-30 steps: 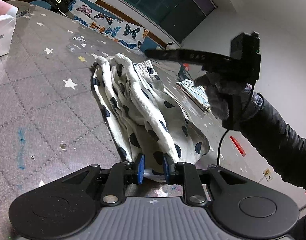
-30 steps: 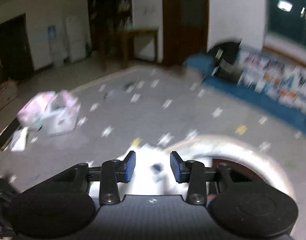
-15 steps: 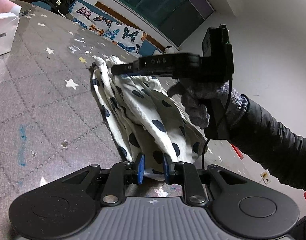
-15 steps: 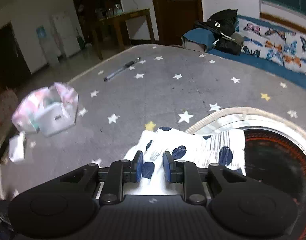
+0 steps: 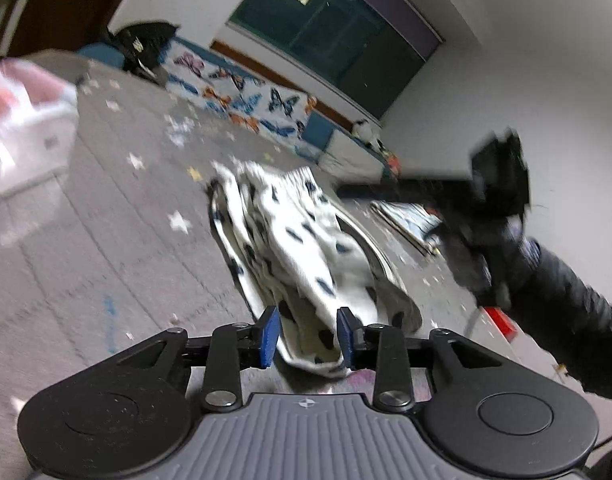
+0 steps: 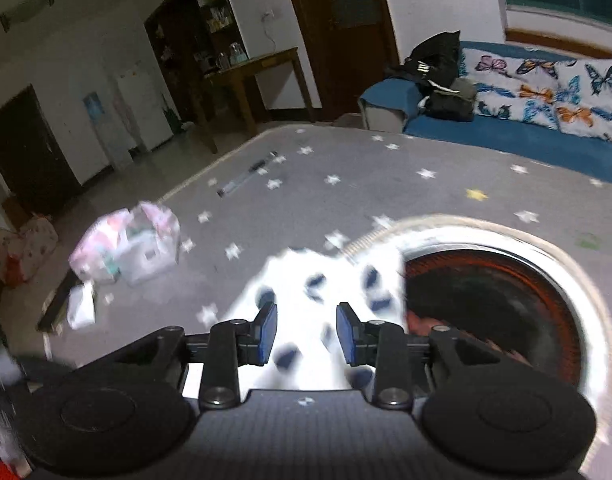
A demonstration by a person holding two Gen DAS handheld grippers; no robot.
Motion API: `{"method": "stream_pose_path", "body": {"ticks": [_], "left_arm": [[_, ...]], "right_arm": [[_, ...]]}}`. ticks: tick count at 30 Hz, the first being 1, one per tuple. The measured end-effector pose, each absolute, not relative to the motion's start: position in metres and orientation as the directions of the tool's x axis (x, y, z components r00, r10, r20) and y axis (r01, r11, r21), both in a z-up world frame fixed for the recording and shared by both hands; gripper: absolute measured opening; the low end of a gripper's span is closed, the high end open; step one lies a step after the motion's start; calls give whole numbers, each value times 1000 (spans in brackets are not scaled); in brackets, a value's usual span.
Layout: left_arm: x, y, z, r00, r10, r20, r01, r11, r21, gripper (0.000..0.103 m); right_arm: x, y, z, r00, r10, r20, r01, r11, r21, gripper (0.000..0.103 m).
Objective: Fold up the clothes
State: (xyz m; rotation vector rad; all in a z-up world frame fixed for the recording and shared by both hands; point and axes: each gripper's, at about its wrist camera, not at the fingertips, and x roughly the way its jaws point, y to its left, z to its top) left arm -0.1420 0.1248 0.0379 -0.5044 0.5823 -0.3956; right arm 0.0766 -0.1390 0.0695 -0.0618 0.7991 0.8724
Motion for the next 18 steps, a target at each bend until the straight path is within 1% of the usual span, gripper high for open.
{"method": "stream_pose_path", "body": {"ticks": [2, 5, 11, 13, 14, 15, 17, 18], "left_arm": [[-140, 122, 50, 781, -470, -412, 201, 813, -546, 34], [-120, 110, 63, 779, -470, -416, 197, 812, -549, 34], [-59, 79, 59, 754, -469, -460, 163, 812, -560, 32], [-44, 73, 54, 747, -456, -484, 138, 819, -557, 32], [-38, 70, 51, 743, -446, -499, 126, 826, -550, 32], [-32, 68, 48, 740, -430, -517, 111, 836, -538, 31], [-24, 66, 41, 736, -396, -549, 83, 858, -507, 28], [-23, 67, 37, 734, -380, -562, 70, 866, -495, 25]], "right_arm": [[68, -156, 71, 387, 645, -659, -704, 668, 240, 32], [51, -171, 58, 394, 610, -687, -711, 677, 194, 32], [30, -184, 40, 394, 614, -684, -706, 679, 202, 32], [21, -186, 39, 408, 612, -678, -719, 673, 175, 31], [18, -187, 38, 409, 612, -677, -723, 670, 170, 29], [16, -188, 37, 418, 605, -678, -721, 675, 158, 23], [13, -190, 34, 427, 591, -684, -716, 683, 144, 14], [13, -193, 33, 428, 589, -685, -710, 689, 148, 9]]}}
